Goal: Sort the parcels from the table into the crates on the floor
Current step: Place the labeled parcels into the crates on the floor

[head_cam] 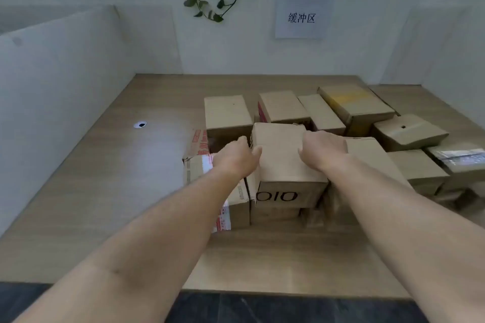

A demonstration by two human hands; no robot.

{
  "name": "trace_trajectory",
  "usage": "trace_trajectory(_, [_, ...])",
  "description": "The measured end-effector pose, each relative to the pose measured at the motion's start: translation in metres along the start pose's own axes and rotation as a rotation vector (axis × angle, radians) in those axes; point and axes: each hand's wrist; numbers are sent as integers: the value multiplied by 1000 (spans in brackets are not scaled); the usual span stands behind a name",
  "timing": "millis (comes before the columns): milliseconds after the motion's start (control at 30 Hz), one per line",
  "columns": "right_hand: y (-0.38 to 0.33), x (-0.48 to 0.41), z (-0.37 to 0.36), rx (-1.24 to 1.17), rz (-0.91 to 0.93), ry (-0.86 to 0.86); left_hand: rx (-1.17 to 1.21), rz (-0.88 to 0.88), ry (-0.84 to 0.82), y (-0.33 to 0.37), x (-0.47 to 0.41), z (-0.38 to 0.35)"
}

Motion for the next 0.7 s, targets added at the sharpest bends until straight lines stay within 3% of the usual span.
trace_trajectory(167, [-1,-24,-15,7,-116,-128,239,140,-222,7,-10,-16])
trace_trajectory(300, [3,-30,-22,-209,-202,-116,497,255,-313,8,-13,-21])
trace_trajectory(500, [-4,-38,6,-591,-201,-89,543,301,-189,-7,-16,-2])
trace_trajectory(700, [-24,-37,30,-945,-108,-148,754,262,-145,-25,0,38])
Point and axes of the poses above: each hand's wrist, its own x-axis away from the middle knuckle, its own z-axis out of the back of the hand, y = z × x, and after that the axes turned 11 degrees about z, right-handed
